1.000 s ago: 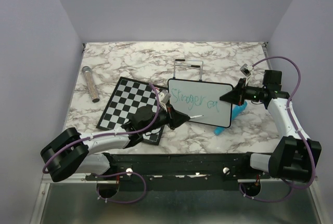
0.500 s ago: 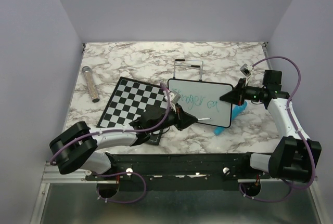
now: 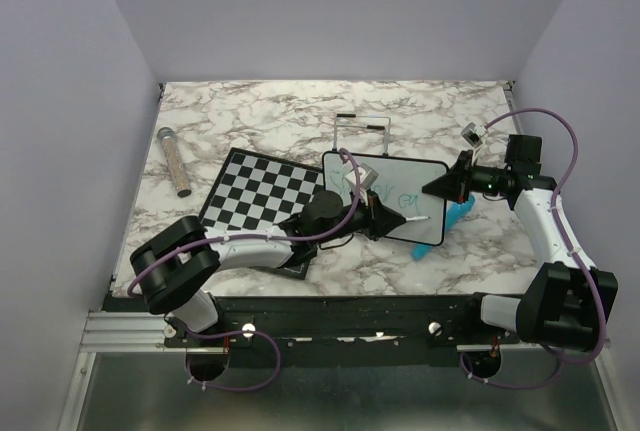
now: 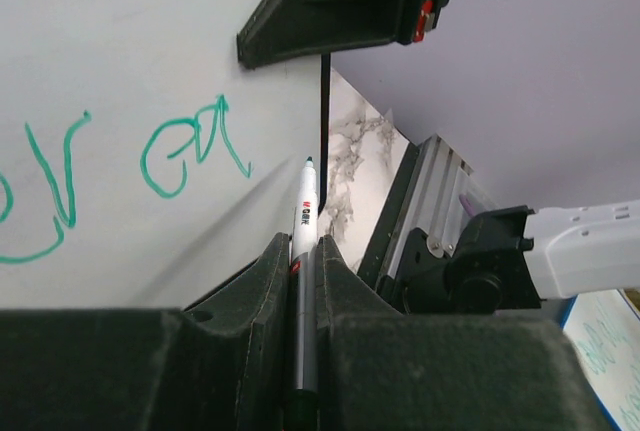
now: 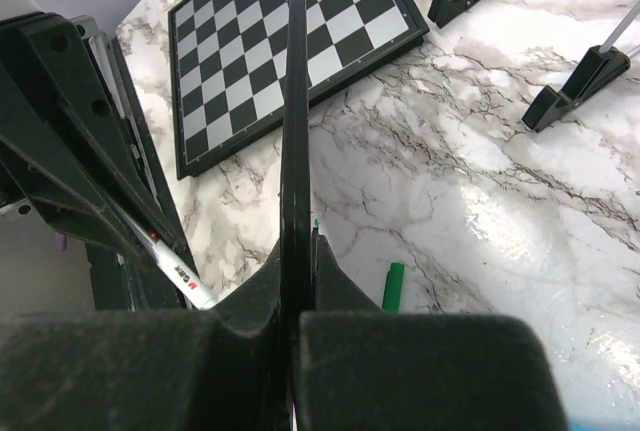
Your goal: Write a sentence on the whiteboard
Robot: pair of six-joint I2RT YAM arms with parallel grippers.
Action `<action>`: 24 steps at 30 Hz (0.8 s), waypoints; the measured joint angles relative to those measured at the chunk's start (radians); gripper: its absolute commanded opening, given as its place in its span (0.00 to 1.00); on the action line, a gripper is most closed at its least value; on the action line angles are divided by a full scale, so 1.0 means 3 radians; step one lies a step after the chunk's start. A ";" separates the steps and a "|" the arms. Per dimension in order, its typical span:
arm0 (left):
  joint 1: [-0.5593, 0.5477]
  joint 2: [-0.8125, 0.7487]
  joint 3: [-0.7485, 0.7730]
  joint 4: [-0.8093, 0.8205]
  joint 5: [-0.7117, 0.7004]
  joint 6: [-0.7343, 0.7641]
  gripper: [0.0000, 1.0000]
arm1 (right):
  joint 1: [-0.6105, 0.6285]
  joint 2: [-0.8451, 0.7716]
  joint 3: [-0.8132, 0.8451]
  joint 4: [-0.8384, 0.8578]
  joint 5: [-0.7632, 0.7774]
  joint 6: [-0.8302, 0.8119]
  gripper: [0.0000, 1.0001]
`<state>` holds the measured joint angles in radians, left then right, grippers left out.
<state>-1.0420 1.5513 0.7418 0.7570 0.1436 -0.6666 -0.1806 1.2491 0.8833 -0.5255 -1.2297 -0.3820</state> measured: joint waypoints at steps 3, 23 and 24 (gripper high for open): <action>0.0000 0.0072 0.0125 -0.0032 -0.0038 0.0028 0.00 | 0.0000 0.0000 0.0001 0.0000 0.0000 0.0000 0.01; 0.0125 0.0095 0.0202 -0.0163 -0.0104 0.0055 0.00 | 0.0000 -0.0001 0.0001 0.0000 0.0000 -0.0001 0.01; 0.0130 0.0095 0.0202 -0.0161 -0.0103 0.0055 0.00 | 0.0000 -0.0001 0.0001 0.0000 0.0000 -0.0001 0.01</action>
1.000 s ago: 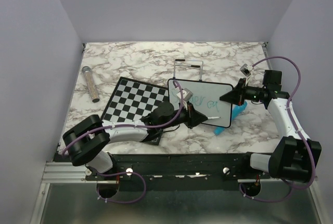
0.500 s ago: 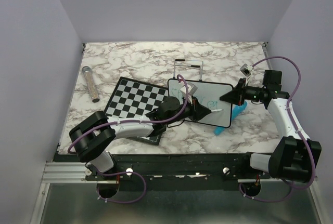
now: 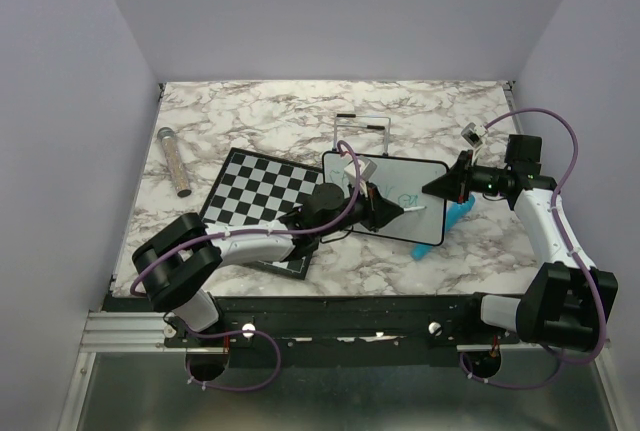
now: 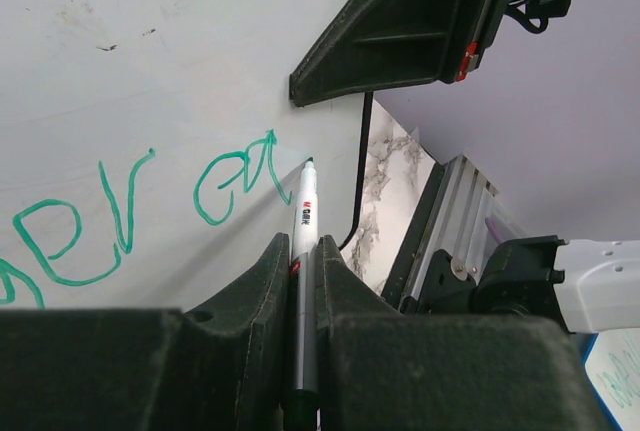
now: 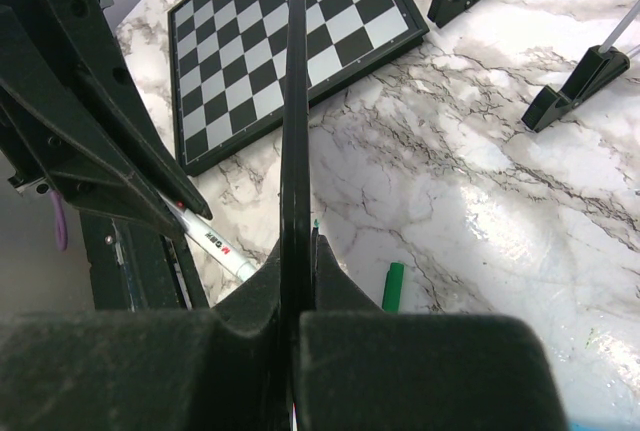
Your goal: Write a sentence on the whiteboard
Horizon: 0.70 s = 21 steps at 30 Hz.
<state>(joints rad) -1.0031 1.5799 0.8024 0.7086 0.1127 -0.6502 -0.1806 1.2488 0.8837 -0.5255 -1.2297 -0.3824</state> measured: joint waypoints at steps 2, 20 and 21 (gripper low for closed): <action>0.0008 0.0000 0.0000 0.0005 0.0001 -0.0004 0.00 | 0.0000 0.0000 -0.0001 0.0000 0.0000 0.0000 0.00; 0.0121 -0.0013 -0.0045 0.0151 0.0037 -0.0095 0.00 | 0.0000 0.0000 0.0000 0.0001 0.0003 0.0000 0.01; 0.0123 -0.0023 -0.0061 0.0148 0.0037 -0.0095 0.00 | 0.0000 0.0000 0.0000 0.0001 0.0001 0.0000 0.01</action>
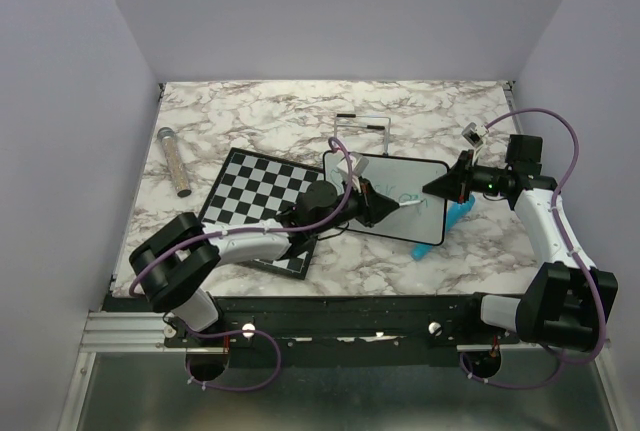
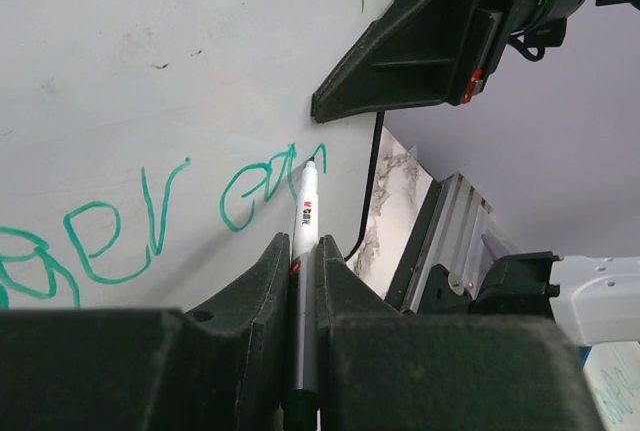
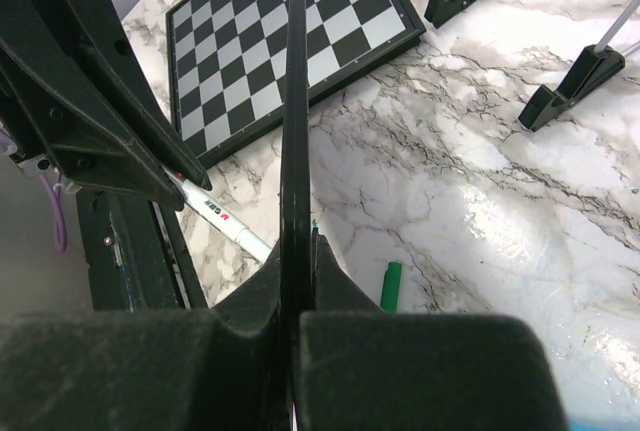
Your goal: Write a sentence on the whiteboard
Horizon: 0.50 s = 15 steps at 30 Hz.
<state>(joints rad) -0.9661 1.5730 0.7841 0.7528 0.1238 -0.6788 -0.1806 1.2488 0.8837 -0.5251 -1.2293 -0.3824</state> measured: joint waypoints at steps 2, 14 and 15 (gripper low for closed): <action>0.0004 -0.0017 -0.0032 -0.0017 0.0003 0.0001 0.00 | 0.0000 0.0000 0.0000 0.0000 0.0000 0.0000 0.01; 0.0020 0.0046 -0.0001 -0.0158 0.0270 -0.0018 0.00 | 0.0000 0.0000 0.0000 0.0000 0.0000 0.0000 0.01; 0.0023 0.0062 0.0010 -0.0156 0.0296 -0.0023 0.00 | 0.0000 0.0000 0.0000 0.0000 0.0000 0.0000 0.01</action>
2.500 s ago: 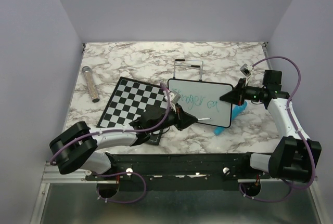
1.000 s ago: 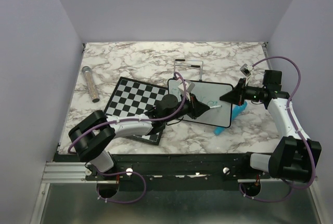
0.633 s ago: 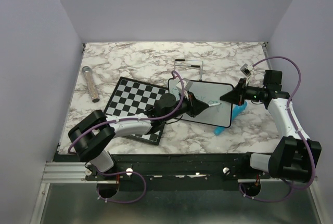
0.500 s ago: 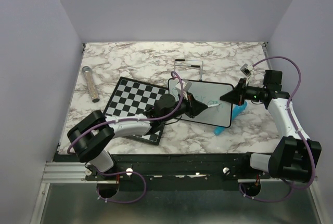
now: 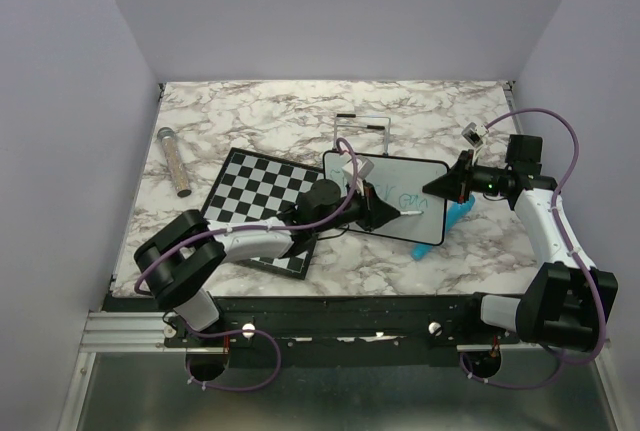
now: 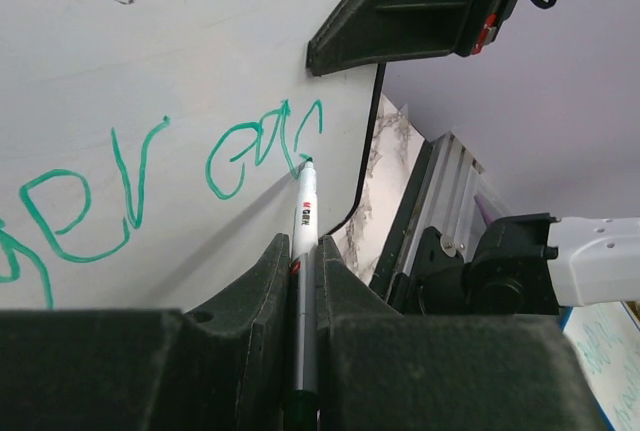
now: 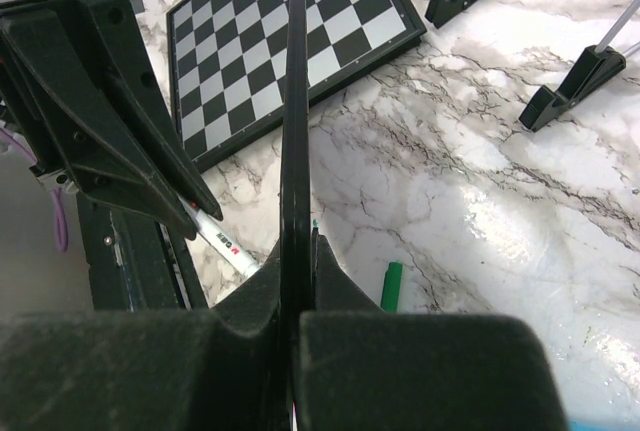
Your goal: Write a sentence on the whiteboard
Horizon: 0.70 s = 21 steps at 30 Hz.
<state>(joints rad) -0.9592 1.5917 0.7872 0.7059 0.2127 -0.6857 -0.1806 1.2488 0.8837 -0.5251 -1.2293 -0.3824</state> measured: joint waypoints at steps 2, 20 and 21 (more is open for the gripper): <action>0.0000 0.0023 0.0008 0.0018 0.0042 -0.0027 0.00 | 0.0000 0.0000 0.0000 0.0000 0.0000 0.0000 0.01; 0.0140 0.0033 0.0104 0.0367 0.0118 -0.0237 0.00 | 0.0000 0.0000 -0.0001 0.0000 0.0000 0.0000 0.00; 0.0146 0.0042 0.0120 0.0370 0.0126 -0.0239 0.00 | 0.0000 0.0000 0.0000 0.0000 0.0000 0.0000 0.01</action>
<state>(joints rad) -0.9154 1.6043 0.8230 0.8169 0.2504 -0.7574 -0.1806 1.2488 0.8837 -0.5251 -1.2293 -0.3824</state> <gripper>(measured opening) 0.185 0.063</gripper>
